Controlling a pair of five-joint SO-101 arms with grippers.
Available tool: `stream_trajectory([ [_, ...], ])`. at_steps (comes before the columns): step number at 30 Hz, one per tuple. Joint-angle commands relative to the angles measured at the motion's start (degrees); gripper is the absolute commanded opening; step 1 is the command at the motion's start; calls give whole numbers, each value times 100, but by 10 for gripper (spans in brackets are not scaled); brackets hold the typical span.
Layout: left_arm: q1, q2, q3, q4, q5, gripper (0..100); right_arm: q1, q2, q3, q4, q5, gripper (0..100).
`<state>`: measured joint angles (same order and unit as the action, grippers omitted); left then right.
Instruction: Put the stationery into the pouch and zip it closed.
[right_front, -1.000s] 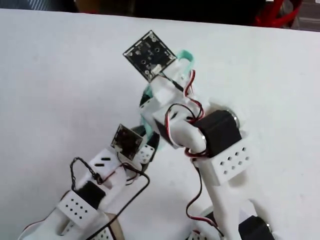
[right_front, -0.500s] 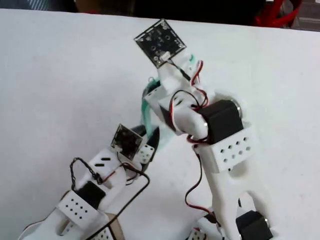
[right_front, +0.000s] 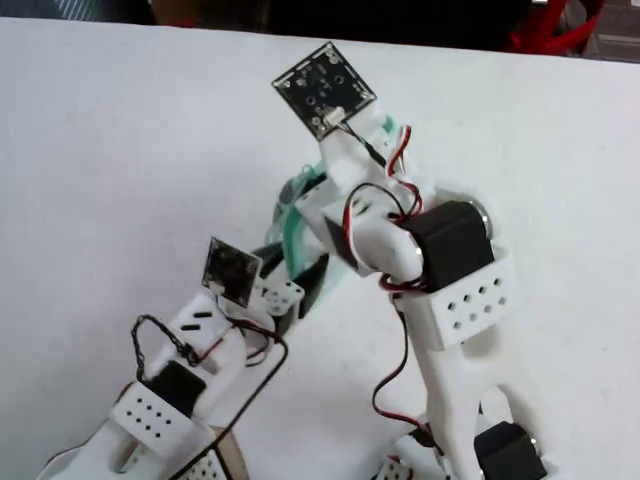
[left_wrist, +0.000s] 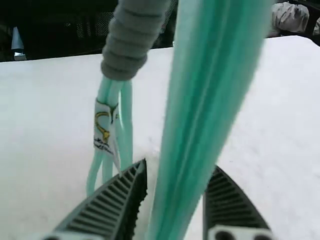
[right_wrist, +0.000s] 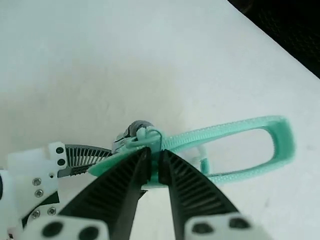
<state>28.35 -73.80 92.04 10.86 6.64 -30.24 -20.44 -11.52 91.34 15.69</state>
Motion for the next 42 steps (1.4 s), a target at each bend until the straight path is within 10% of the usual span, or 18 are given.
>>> stream_trajectory([
  [1, 488, -40, -343, -70, 35, 120, 4, 75, 18, 198, -26, 19],
  [18, 620, -40, -70, -659, 18, 24, 4, 75, -633, 444, -79, 28],
  [25, 655, -13, -62, -633, 18, 24, -347, 145, -1284, 681, -369, 198],
  [42, 664, -40, 53, -624, 18, 24, -22, 945, -1301, 637, -334, 128],
])
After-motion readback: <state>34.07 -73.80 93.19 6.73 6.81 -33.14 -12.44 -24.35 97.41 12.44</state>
